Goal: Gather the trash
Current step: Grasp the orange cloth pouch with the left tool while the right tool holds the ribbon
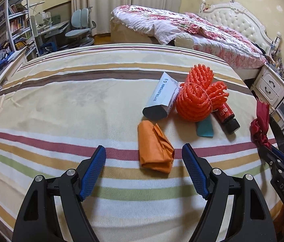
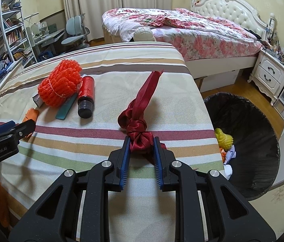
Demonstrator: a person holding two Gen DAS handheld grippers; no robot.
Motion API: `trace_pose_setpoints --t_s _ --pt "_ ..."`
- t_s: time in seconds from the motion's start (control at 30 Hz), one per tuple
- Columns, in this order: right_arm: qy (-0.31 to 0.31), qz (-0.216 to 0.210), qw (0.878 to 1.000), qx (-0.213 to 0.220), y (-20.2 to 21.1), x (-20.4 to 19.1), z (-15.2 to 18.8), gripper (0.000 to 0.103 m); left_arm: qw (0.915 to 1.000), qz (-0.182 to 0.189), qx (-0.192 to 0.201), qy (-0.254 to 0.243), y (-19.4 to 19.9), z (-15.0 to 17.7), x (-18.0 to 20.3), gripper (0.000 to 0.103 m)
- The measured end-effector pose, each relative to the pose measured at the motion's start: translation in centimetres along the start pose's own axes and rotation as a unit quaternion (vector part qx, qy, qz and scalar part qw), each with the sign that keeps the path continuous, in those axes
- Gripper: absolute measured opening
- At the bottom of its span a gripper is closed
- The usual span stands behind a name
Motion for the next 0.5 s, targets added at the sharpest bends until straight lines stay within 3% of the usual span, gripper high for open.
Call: trace_pose_setpoints --t_s 0.17,0.33,0.5 --pt "0.002 0.001 1.000 0.000 0.0 -0.1 0.0 0.022 0.9999 0.001 0.004 -0.011 0.2 0.2 0.2 0.059" --pt "0.001 0.002 1.000 0.001 0.0 -0.1 0.1 0.022 0.9994 -0.001 0.011 -0.032 0.6 0.4 0.7 0.035" --pt "0.004 0.004 1.000 0.003 0.0 -0.1 0.3 0.022 0.9994 0.016 0.012 -0.028 0.9 0.7 0.5 0.033"
Point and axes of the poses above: each gripper's, at about its wrist camera, not at the fingertips, and y roughly against the way its jaws point, x to its right, z to its underside, the point moved 8 cm from there along -y, roughly the way its jaws point, and after that the axes turned 1 degree about -x, right-handed, at the moved point
